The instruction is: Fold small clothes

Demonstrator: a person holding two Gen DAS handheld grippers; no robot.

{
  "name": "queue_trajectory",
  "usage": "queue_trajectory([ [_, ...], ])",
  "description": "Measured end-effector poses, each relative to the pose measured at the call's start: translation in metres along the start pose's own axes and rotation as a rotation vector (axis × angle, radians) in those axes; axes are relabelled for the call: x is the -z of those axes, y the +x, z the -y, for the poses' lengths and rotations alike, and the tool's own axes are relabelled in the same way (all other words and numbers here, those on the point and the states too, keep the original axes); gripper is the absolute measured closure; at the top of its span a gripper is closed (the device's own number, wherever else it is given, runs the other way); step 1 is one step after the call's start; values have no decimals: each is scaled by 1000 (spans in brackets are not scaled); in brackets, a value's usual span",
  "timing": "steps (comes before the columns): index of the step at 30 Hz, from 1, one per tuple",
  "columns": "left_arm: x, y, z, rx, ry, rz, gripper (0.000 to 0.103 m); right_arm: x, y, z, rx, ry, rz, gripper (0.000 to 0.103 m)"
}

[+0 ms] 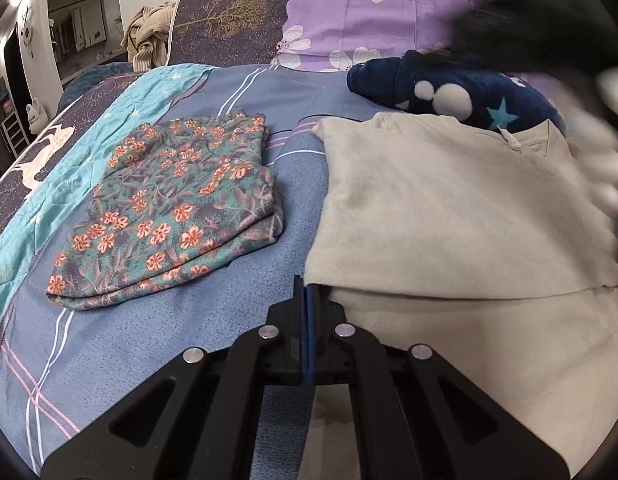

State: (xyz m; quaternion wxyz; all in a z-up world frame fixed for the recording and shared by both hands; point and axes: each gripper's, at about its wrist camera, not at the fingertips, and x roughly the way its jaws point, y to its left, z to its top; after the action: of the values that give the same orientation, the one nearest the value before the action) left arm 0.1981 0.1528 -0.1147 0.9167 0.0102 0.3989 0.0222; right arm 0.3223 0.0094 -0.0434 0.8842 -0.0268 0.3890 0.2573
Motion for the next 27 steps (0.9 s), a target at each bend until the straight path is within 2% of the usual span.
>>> queue_trajectory([
  [3, 1, -1, -9, 63, -46, -8, 102, 56, -50, 48, -22, 105, -34, 91],
  [5, 3, -5, -19, 150, -100, -23, 103, 96, -77, 81, -17, 199, -67, 90],
  [7, 6, -18, -31, 252, -166, -33, 103, 133, -96, 115, 58, 285, -105, 90],
  [8, 6, -26, -32, 275, -176, -20, 103, 149, -104, 133, 129, 330, -123, 90],
  [10, 0, -48, -27, 323, -166, 34, 103, 167, -111, 153, 175, 391, -135, 90],
  [13, -26, -74, 12, 374, -55, 105, 103, 179, -119, 163, 146, 477, -107, 90],
  [16, -45, -58, 58, 365, 48, 69, 102, 182, -125, 155, 92, 483, -75, 90],
  [17, -48, -43, 70, 354, 66, 33, 101, 186, -124, 154, 114, 487, -86, 89],
  [18, -49, -24, 79, 330, 80, -7, 97, 188, -121, 156, 150, 495, -110, 95],
  [19, -46, 0, 87, 273, 80, -65, 91, 195, -119, 164, 172, 509, -126, 103],
  [20, -41, 21, 90, 211, 75, -126, 91, 202, -121, 171, 146, 526, -106, 103],
  [21, -32, 34, 92, 192, 73, -136, 91, 205, -124, 174, 123, 546, -93, 103],
  [22, -28, 30, 95, 183, 89, -74, 90, 209, -132, 176, 108, 565, -83, 103],
  [23, -29, 27, 97, 173, 97, -73, 90, 210, -138, 176, 111, 565, -74, 103],
  [25, -31, 25, 100, 162, 111, -84, 88, 217, -167, 173, 138, 531, -2, 91],
  [27, -33, 24, 102, 156, 117, -92, 87, 226, -197, 179, 145, 546, 68, 89],
])
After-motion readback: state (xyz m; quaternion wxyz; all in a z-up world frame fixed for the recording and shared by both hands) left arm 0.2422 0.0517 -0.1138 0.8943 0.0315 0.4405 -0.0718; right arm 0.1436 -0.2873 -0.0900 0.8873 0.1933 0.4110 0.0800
